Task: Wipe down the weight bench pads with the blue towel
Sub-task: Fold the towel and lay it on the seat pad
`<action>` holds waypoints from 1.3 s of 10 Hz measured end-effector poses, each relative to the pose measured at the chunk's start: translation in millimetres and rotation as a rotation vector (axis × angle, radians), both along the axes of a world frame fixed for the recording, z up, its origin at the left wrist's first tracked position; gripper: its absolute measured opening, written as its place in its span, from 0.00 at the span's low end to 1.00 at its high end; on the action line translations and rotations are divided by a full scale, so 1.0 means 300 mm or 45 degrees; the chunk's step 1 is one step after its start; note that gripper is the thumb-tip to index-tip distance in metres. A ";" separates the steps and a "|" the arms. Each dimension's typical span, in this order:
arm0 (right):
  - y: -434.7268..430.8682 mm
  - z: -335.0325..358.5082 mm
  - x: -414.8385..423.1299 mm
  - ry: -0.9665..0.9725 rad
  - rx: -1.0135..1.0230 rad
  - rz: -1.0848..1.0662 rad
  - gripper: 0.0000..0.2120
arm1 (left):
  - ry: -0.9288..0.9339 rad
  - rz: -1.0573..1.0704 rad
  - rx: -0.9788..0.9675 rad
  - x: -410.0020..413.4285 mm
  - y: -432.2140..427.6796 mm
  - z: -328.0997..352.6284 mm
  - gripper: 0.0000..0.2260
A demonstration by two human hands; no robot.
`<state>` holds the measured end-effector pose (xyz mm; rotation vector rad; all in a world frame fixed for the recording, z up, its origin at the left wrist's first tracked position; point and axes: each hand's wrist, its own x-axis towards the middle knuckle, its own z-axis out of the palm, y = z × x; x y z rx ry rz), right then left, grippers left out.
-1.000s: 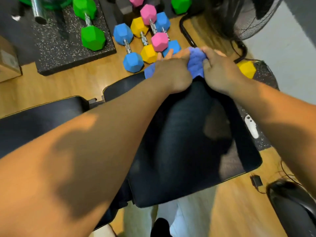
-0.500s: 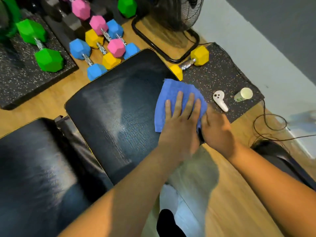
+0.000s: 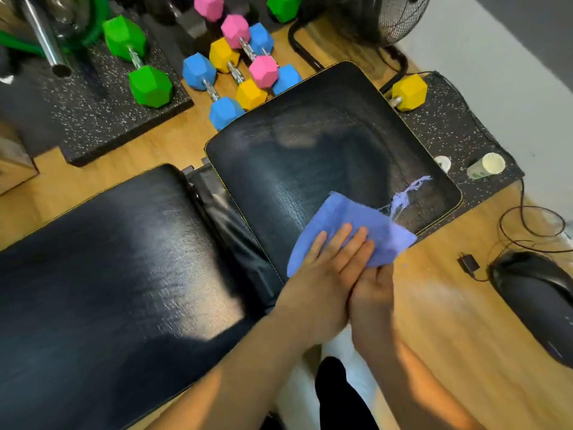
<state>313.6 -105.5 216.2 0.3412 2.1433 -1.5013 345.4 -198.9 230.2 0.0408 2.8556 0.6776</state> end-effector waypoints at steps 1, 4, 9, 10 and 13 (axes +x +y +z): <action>-0.074 -0.013 0.153 -0.049 -0.049 -0.019 0.27 | -0.113 0.046 0.088 0.145 -0.085 0.020 0.32; -0.073 -0.020 0.085 0.207 0.060 -0.104 0.28 | -0.133 0.096 -0.095 0.111 -0.061 0.032 0.29; 0.037 0.127 -0.540 0.944 1.189 0.975 0.28 | -0.363 0.359 -0.540 -0.208 -0.085 0.124 0.35; -0.048 0.164 -0.521 1.112 1.028 1.068 0.29 | -0.604 0.688 -0.526 -0.160 -0.105 0.163 0.37; -0.057 0.173 -0.309 0.660 0.892 0.953 0.15 | -0.109 1.007 -0.241 -0.097 -0.251 0.170 0.08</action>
